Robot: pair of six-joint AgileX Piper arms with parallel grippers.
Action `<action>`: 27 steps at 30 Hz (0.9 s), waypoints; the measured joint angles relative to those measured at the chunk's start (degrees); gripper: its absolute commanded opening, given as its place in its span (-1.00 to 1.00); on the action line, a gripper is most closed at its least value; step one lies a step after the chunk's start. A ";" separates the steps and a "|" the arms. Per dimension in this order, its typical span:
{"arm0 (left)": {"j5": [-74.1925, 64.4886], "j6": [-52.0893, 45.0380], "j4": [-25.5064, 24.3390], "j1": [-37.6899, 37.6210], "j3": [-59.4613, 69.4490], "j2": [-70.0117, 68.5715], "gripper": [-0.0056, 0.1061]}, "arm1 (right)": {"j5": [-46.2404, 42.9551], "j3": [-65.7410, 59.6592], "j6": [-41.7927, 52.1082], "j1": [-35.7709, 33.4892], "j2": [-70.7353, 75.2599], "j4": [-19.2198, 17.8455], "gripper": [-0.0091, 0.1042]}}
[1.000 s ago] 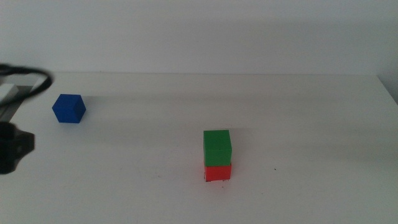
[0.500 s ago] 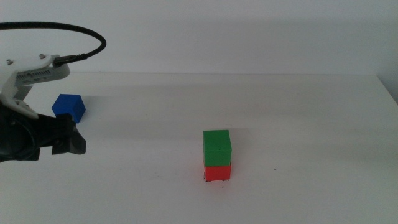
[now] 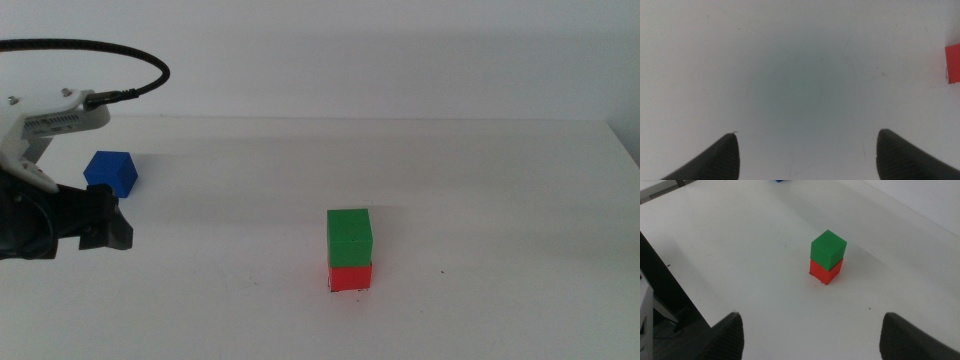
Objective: Stack red cubes first, then green, then blue cubes in a specific spot.
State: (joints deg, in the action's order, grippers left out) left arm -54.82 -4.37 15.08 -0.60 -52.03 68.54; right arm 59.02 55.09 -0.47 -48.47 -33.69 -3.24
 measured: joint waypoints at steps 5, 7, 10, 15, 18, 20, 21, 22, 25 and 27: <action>-0.66 0.23 0.00 0.00 0.00 0.00 0.78 | -2.80 -0.05 -1.61 0.00 0.00 0.00 0.80; -0.66 0.23 0.00 0.00 0.00 0.00 0.78 | -5.36 -0.05 -3.48 0.00 0.00 -0.26 0.80; -0.86 0.23 0.00 0.00 0.00 0.00 0.78 | -9.46 -0.05 -5.27 0.00 0.00 -0.63 0.80; -0.90 0.23 0.00 0.00 0.00 0.00 0.78 | -12.88 -0.05 -6.04 0.00 0.00 -0.74 0.80; -0.62 0.30 0.00 0.00 0.00 0.00 0.78 | -13.13 -0.05 -6.27 0.00 0.00 -0.74 0.80; 0.03 0.30 0.00 0.00 0.00 0.00 0.78 | -13.13 -0.05 -6.27 0.00 0.00 -0.74 0.80; 0.72 0.30 0.00 0.00 0.00 0.09 0.78 | -13.13 -0.05 -6.27 0.00 0.00 -0.74 0.80; 1.49 0.30 0.00 0.00 0.00 0.09 0.78 | -13.13 -0.05 -6.32 0.00 0.00 -0.74 0.80; 2.93 0.30 0.00 0.00 0.00 0.09 0.78 | -13.13 -0.05 -6.32 0.00 0.00 -0.85 0.80; 3.45 0.30 0.00 0.00 0.00 0.09 0.78 | -13.13 -0.05 -6.32 0.00 0.00 -0.85 0.80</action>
State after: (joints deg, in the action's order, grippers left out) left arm -51.37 -4.07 15.08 -0.60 -52.03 68.63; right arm 45.89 55.04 -6.79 -48.47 -33.69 -4.08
